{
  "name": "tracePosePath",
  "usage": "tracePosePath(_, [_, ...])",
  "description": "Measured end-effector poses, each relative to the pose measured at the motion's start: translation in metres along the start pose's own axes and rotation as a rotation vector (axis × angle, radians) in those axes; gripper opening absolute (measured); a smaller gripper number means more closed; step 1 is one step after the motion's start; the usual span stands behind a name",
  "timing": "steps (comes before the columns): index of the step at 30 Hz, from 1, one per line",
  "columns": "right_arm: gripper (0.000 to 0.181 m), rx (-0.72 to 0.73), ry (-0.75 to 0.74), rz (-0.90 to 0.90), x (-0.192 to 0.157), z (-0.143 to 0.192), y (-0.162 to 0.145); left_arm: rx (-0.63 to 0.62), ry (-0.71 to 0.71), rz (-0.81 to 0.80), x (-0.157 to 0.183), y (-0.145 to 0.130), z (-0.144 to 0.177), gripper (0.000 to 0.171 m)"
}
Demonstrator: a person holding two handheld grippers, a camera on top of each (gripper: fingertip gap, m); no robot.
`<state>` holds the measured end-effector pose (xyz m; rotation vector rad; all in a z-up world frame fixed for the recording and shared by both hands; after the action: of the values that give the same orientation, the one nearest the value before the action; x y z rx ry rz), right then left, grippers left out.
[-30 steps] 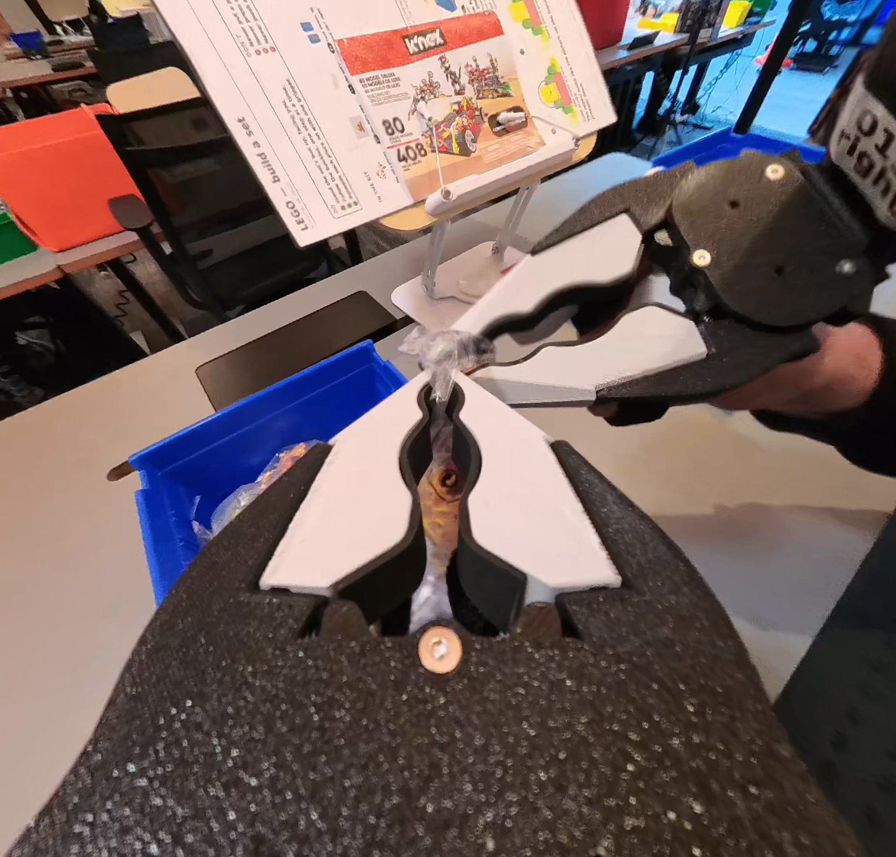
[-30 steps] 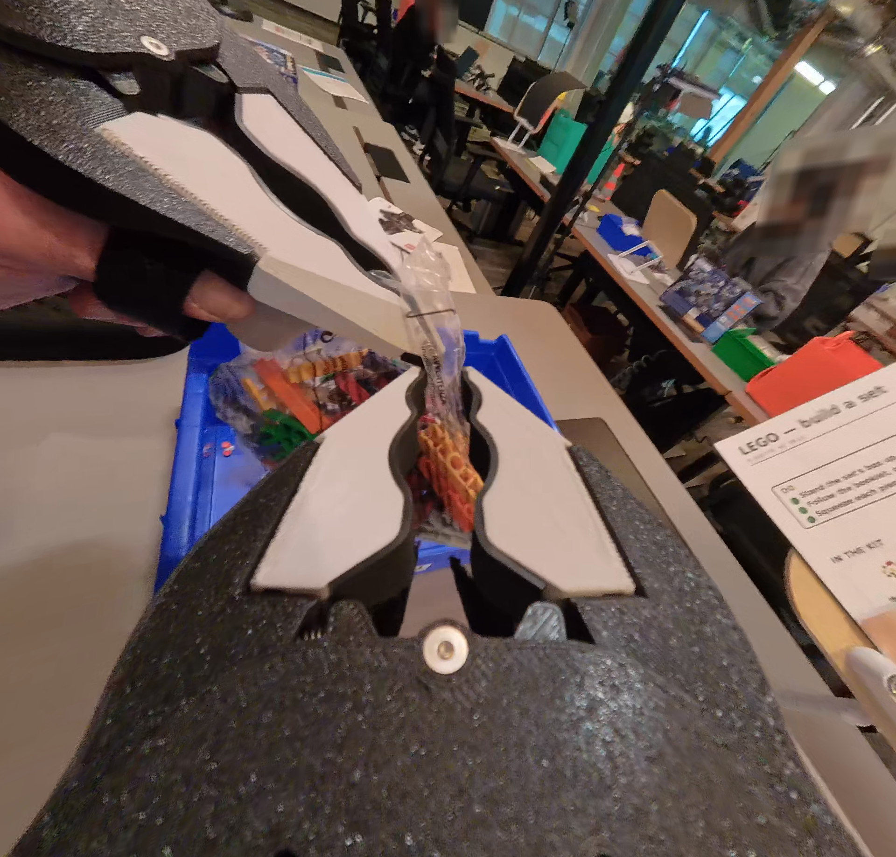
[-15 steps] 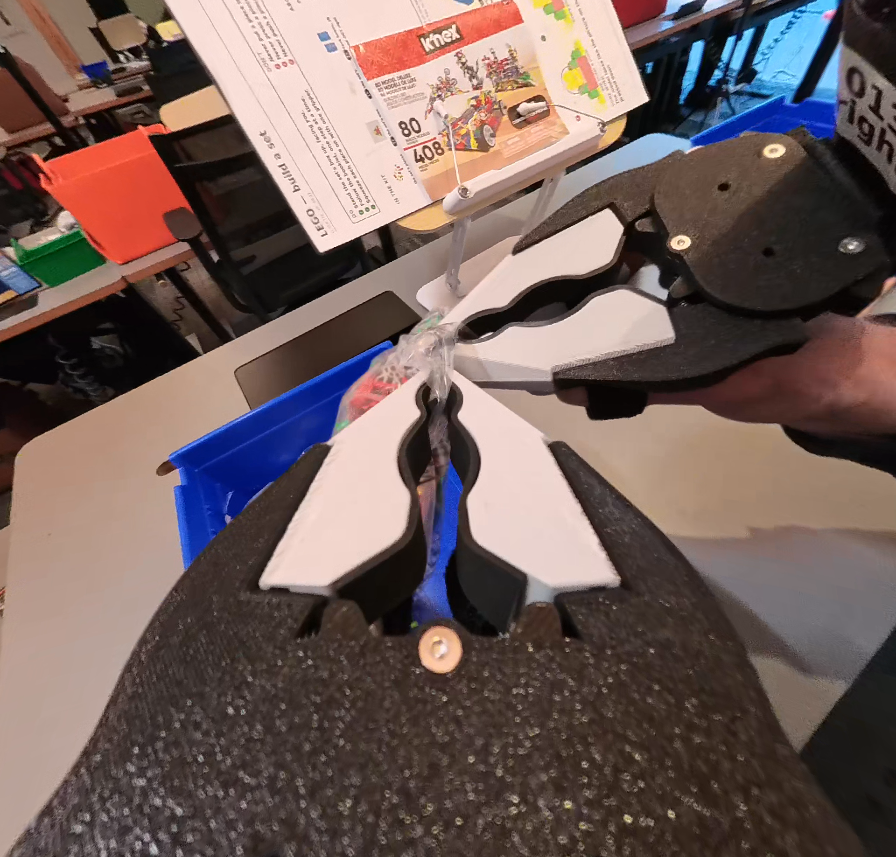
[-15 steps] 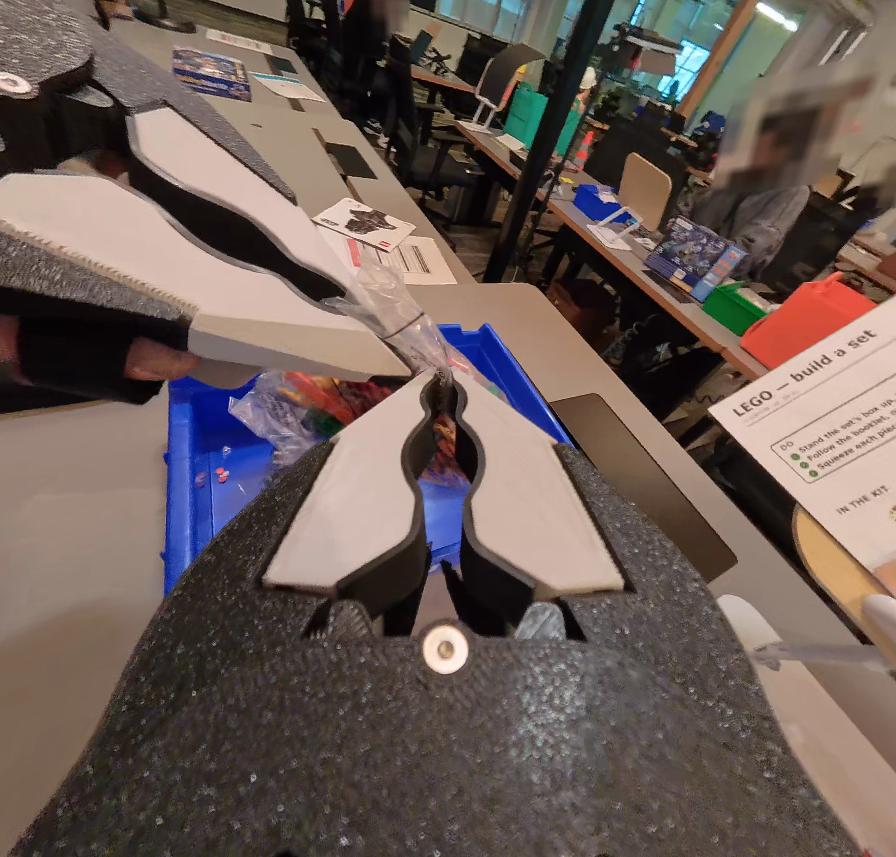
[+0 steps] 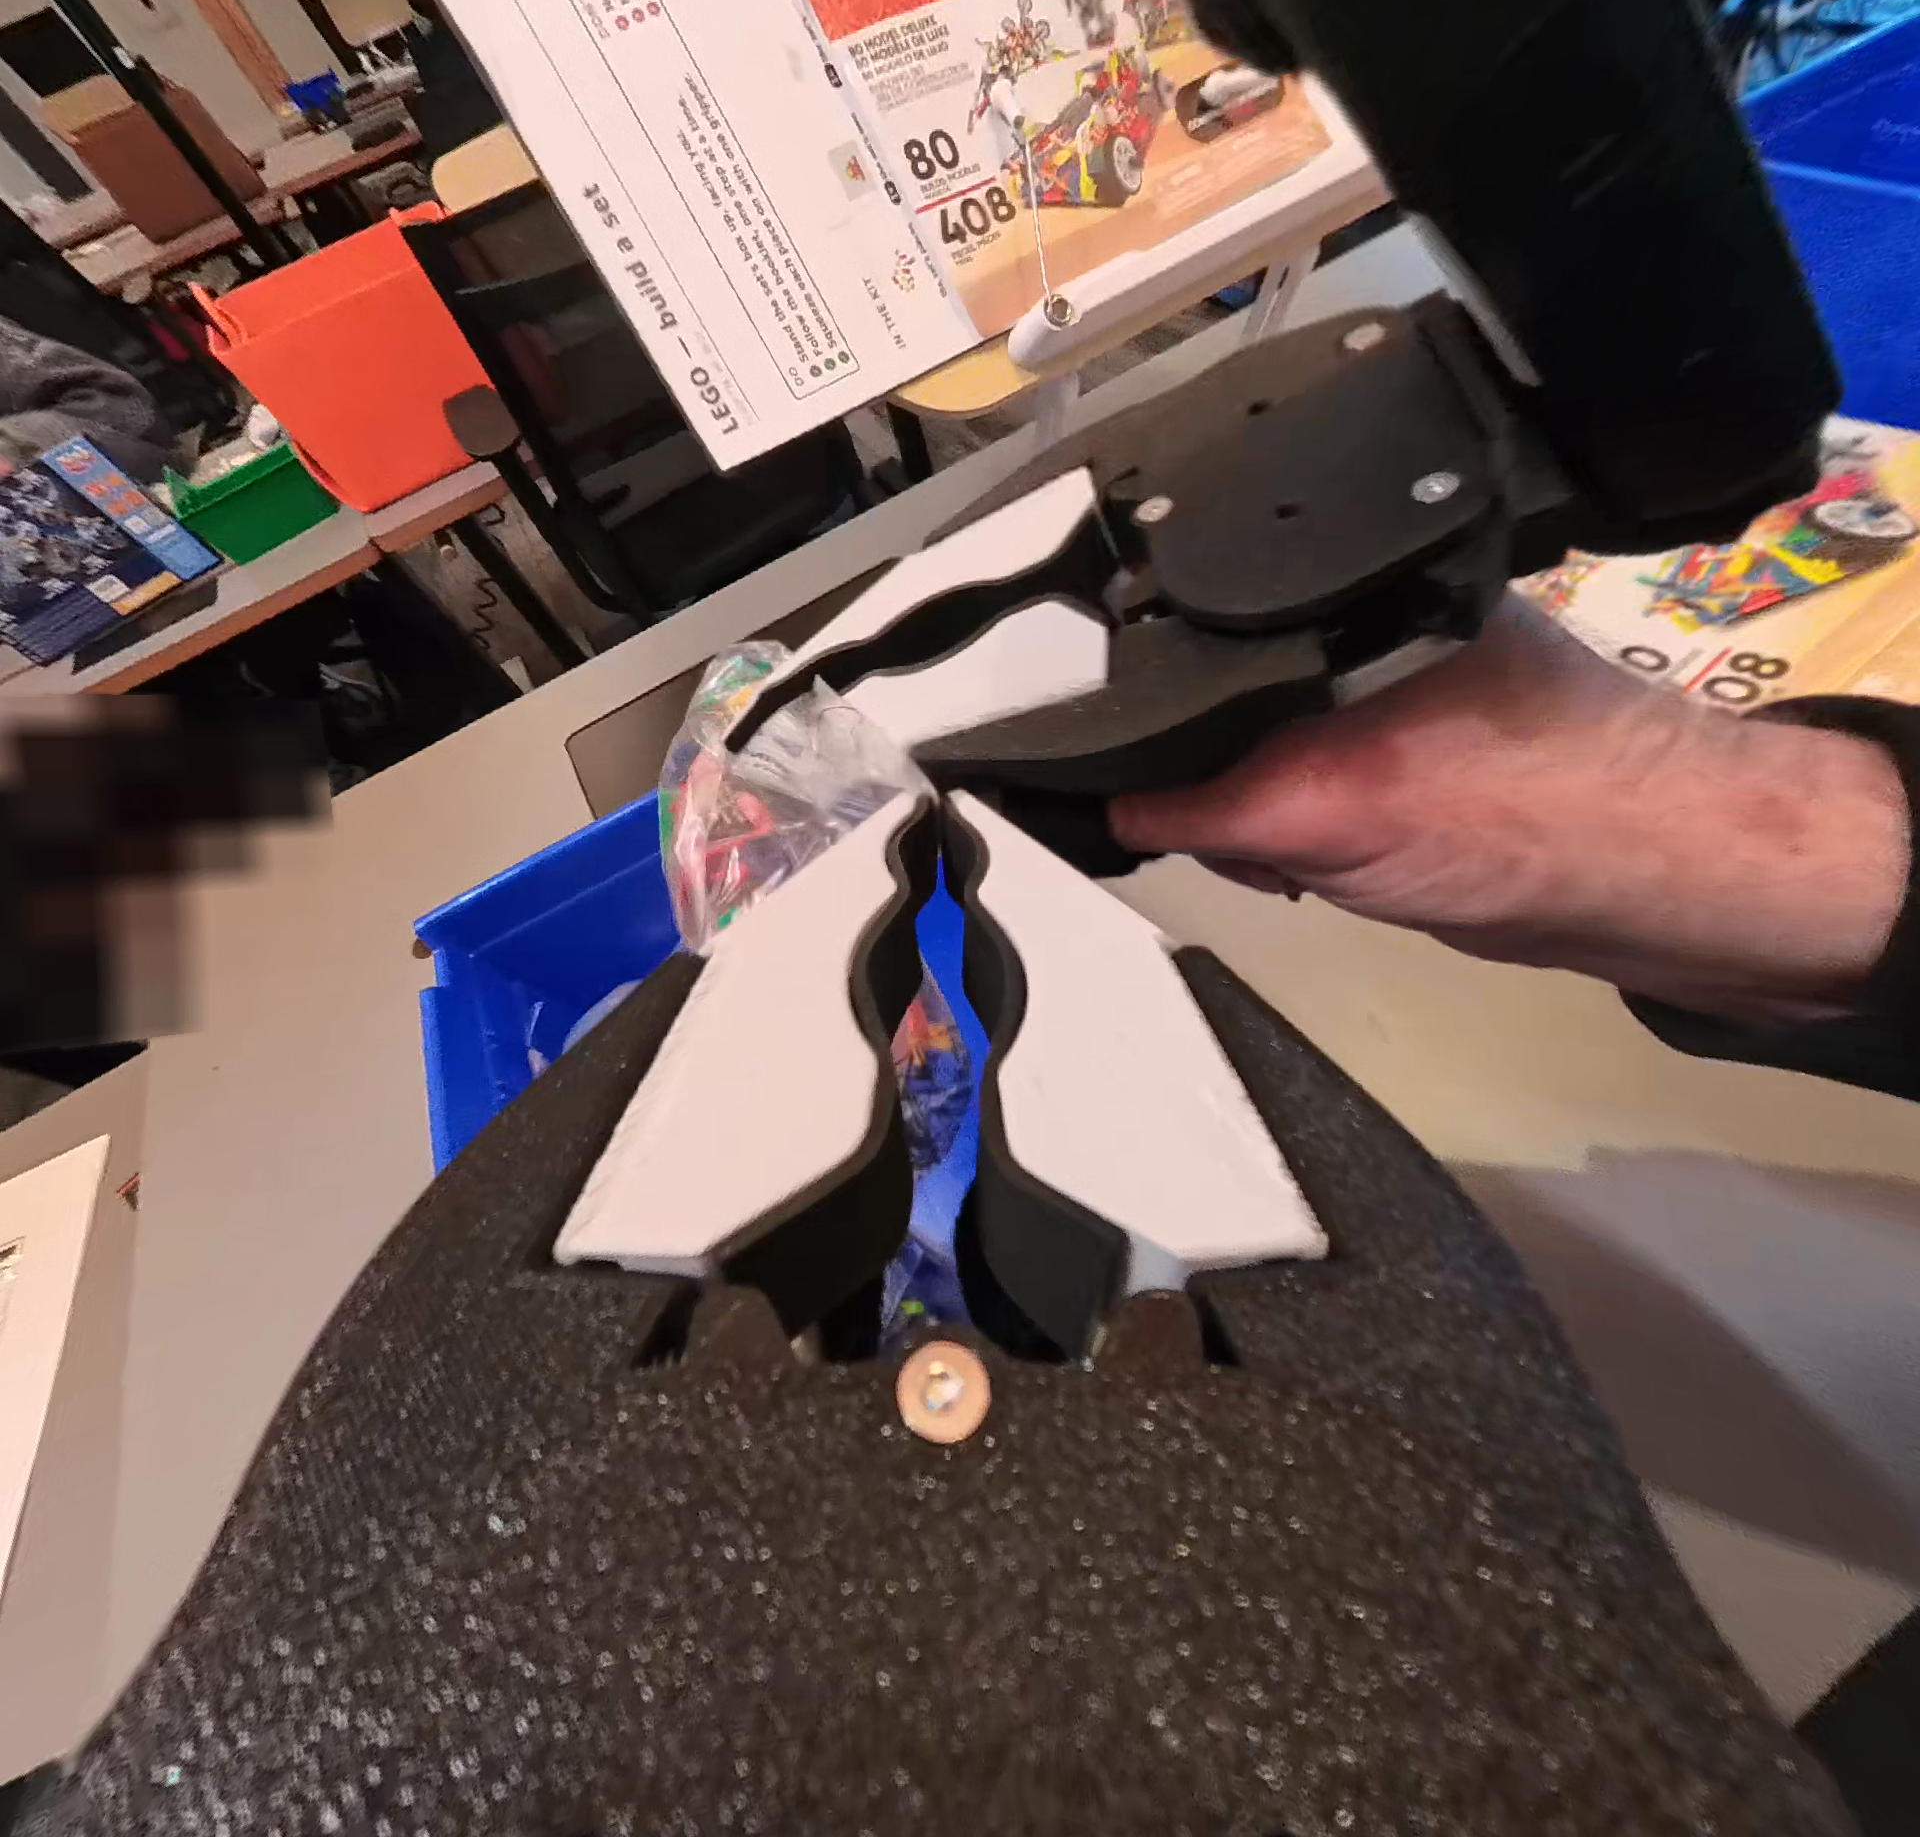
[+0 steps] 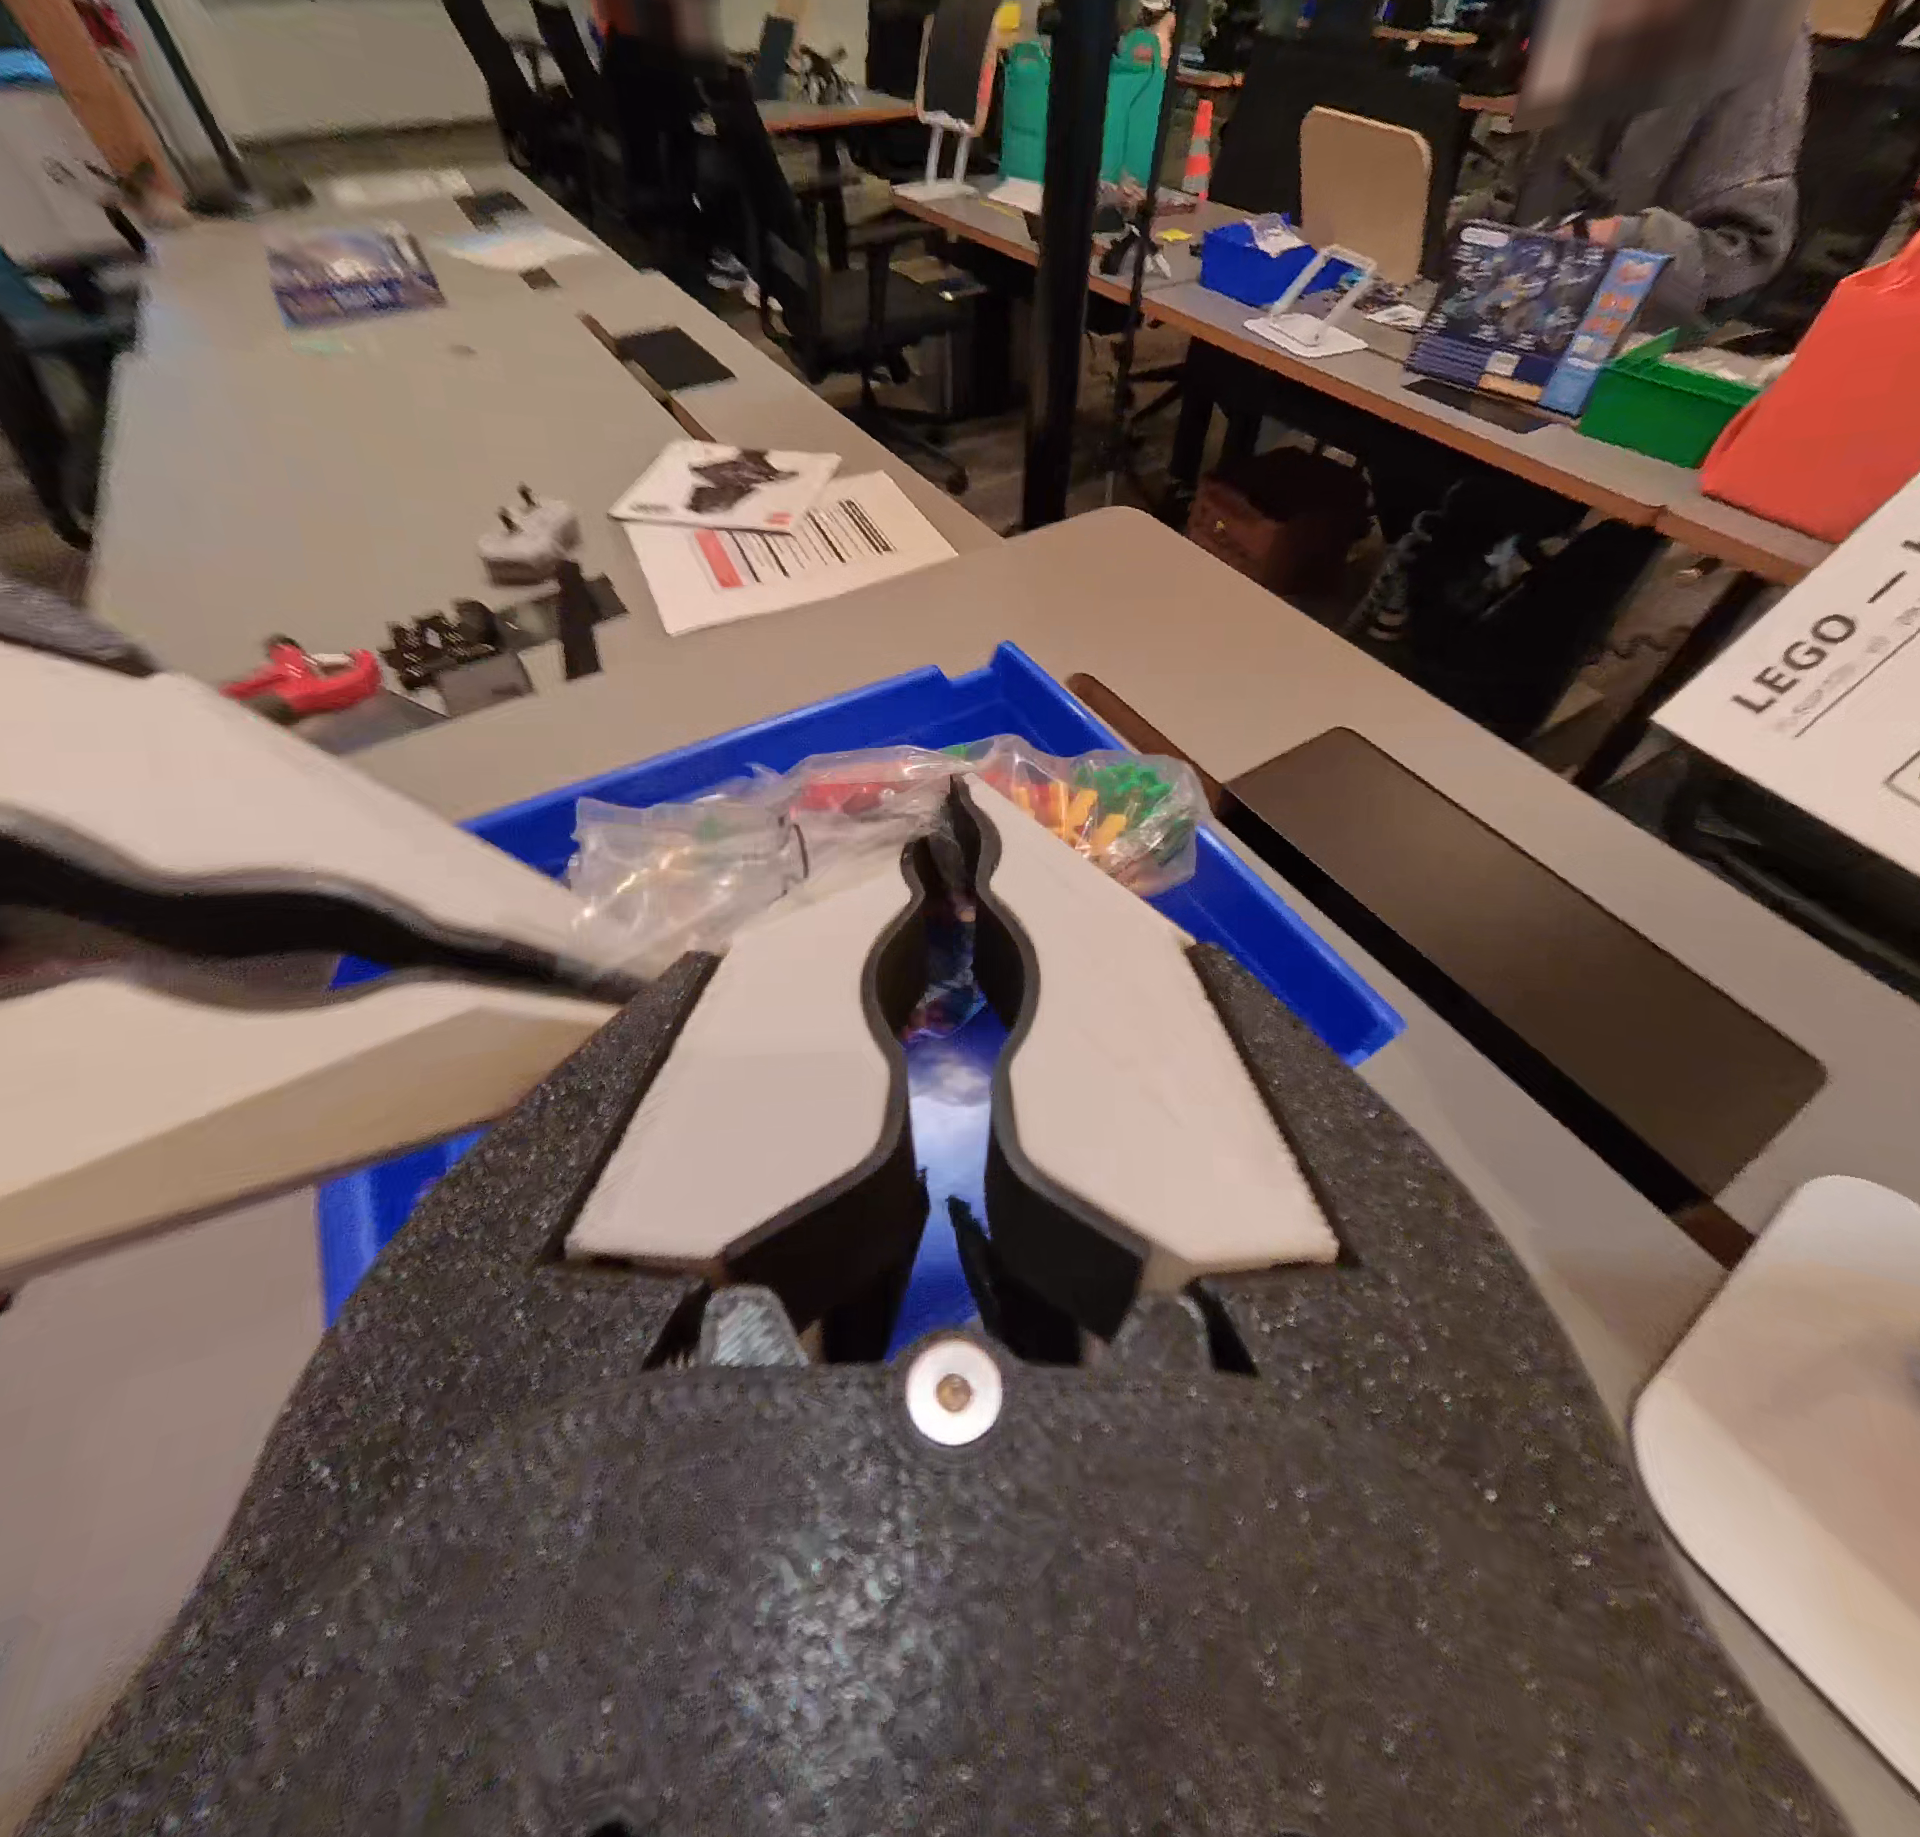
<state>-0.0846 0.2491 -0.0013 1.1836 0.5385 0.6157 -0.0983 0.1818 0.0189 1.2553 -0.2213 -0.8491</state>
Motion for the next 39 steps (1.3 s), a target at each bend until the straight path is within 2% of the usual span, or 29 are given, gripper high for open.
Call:
tracePosePath(4, [0.000,-0.042,-0.011,-0.002,0.007,-0.012,-0.008,-0.004,0.006,-0.004,-0.001,-0.006,0.001,0.000])
tracePosePath(5, [0.000,-0.066,-0.042,-0.019,0.015,-0.015,-0.014,0.005,-0.044,0.003,0.008,-0.005,0.004,0.000])
tracePosePath(6, [0.000,-0.095,-0.088,-0.058,0.032,-0.017,-0.023,0.120,-0.275,0.043,0.046,0.015,0.025,0.000])
tracePosePath(7, [0.000,-0.120,-0.080,-0.111,0.046,-0.020,-0.033,0.107,-0.310,-0.047,0.078,0.017,0.033,0.000])
tracePosePath(8, [0.000,-0.133,-0.038,-0.148,0.053,-0.020,-0.038,0.092,-0.246,-0.170,0.093,0.010,0.032,0.000])
tracePosePath(10, [0.000,-0.119,0.028,-0.138,0.051,-0.013,-0.030,0.048,-0.208,-0.012,0.074,-0.008,0.025,0.000])
tracePosePath(12, [0.000,-0.097,0.091,-0.142,0.040,-0.004,-0.021,0.052,-0.115,0.057,0.029,-0.017,0.024,0.000])
tracePosePath(14, [0.000,-0.092,0.116,-0.159,0.034,0.003,-0.019,0.029,-0.052,0.093,0.000,-0.017,0.023,0.000])
tracePosePath(16, [0.000,-0.092,0.165,-0.164,0.020,0.007,-0.017,0.044,0.085,0.054,-0.022,-0.011,0.017,0.034])
tracePosePath(18, [0.000,-0.108,0.188,-0.129,0.005,0.011,-0.015,0.023,0.122,0.072,-0.027,-0.010,0.003,0.060])
tracePosePath(20, [0.000,-0.117,0.215,-0.096,-0.009,0.013,-0.011,-0.016,0.113,0.077,-0.024,-0.014,-0.014,0.060])
tracePosePath(21, [0.000,-0.117,0.231,-0.080,-0.015,0.015,-0.009,-0.050,0.085,0.077,-0.021,-0.019,-0.021,0.058])
tracePosePath(23, [0.000,-0.109,0.242,-0.053,-0.022,0.021,-0.006,-0.071,0.030,0.066,-0.020,-0.025,-0.026,0.008])
tracePosePath(24, [0.000,-0.096,0.236,-0.037,-0.023,0.023,-0.004,-0.046,-0.028,0.085,-0.018,-0.024,-0.025,0.000])
tracePosePath(26, [0.000,-0.072,0.217,-0.010,-0.022,0.025,-0.004,-0.024,-0.071,0.082,-0.014,-0.021,-0.022,0.000])
tracePosePath(28, [0.000,-0.086,0.181,0.007,-0.022,0.023,-0.008,-0.037,-0.059,-0.024,-0.007,-0.022,-0.021,0.000])
tracePosePath(33, [0.000,-0.136,0.083,0.056,-0.015,0.009,-0.016,-0.054,-0.028,-0.059,0.004,-0.027,-0.018,0.000])
tracePosePath(39, [0.000,-0.241,0.080,0.096,-0.010,-0.013,-0.034,-0.082,-0.040,-0.049,0.011,-0.044,-0.018,0.000])
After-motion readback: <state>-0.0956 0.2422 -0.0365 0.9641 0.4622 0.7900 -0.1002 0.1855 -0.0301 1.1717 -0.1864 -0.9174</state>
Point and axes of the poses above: each gripper's, where its closed fingertips meet, z back along the fingers, y out of its top, x = y × z across the jaws, the point moved 2 cm from there along z, back along the fingers, and after that the axes turned 13 degrees about y, right-handed, at the moved point
